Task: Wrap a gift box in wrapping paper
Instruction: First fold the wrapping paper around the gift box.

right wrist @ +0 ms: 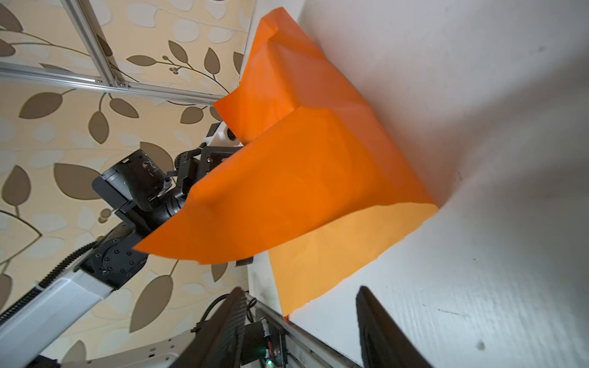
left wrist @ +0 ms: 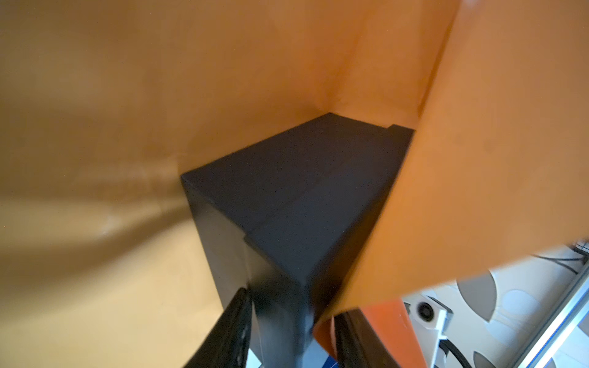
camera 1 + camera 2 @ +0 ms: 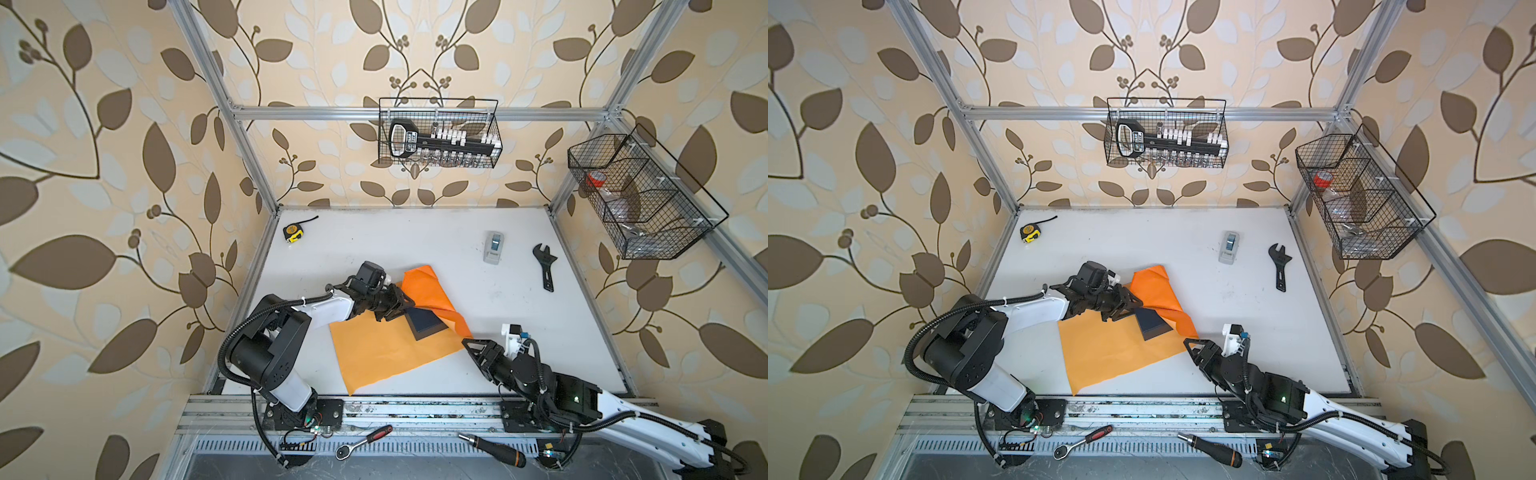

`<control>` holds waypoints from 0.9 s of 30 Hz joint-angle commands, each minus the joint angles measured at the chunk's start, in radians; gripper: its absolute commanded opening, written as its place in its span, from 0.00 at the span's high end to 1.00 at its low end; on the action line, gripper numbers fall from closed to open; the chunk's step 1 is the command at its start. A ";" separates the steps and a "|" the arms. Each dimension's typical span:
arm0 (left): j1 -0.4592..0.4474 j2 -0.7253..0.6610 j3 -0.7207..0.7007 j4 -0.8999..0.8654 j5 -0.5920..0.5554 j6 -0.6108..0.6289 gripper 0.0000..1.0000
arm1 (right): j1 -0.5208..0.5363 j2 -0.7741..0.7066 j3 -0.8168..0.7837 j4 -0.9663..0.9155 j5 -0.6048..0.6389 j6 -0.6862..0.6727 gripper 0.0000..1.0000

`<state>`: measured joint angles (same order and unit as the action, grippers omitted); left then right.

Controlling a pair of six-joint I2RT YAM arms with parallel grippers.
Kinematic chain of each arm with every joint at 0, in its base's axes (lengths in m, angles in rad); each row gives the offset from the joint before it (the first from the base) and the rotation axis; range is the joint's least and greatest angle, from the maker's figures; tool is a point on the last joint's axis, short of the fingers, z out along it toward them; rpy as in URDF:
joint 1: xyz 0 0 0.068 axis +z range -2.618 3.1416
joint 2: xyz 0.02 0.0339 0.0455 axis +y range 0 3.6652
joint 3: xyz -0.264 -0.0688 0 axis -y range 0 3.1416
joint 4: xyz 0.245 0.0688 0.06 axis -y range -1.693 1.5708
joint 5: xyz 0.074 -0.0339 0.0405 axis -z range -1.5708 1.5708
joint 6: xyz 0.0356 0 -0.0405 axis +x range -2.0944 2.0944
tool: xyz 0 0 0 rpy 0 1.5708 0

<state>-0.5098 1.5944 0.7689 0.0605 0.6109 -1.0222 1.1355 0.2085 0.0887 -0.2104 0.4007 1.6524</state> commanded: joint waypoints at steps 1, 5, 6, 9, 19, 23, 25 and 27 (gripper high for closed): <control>-0.009 0.035 -0.036 -0.061 -0.054 0.013 0.56 | 0.010 -0.001 -0.043 0.114 0.035 0.226 0.47; -0.011 0.046 -0.043 -0.042 -0.048 0.008 0.57 | 0.010 0.018 -0.017 0.121 0.113 0.243 0.40; -0.009 0.048 -0.046 -0.037 -0.045 0.006 0.56 | 0.010 0.022 -0.012 0.114 0.125 0.251 0.37; -0.010 0.049 -0.049 -0.030 -0.039 0.004 0.57 | 0.010 0.033 -0.026 0.113 0.137 0.302 0.35; -0.009 0.047 -0.059 -0.025 -0.037 0.004 0.57 | -0.045 0.060 -0.084 0.195 0.175 0.356 0.46; -0.010 0.048 -0.068 -0.013 -0.037 -0.001 0.57 | -0.125 0.104 -0.090 0.246 0.097 0.340 0.47; -0.009 0.048 -0.070 -0.011 -0.037 -0.003 0.57 | -0.159 0.143 -0.087 0.277 0.053 0.330 0.47; -0.011 0.047 -0.073 -0.010 -0.037 -0.003 0.57 | -0.176 0.188 -0.084 0.319 0.022 0.320 0.47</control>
<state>-0.5098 1.6024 0.7383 0.1390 0.6243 -1.0248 0.9768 0.3576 0.0185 0.0425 0.5072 1.9144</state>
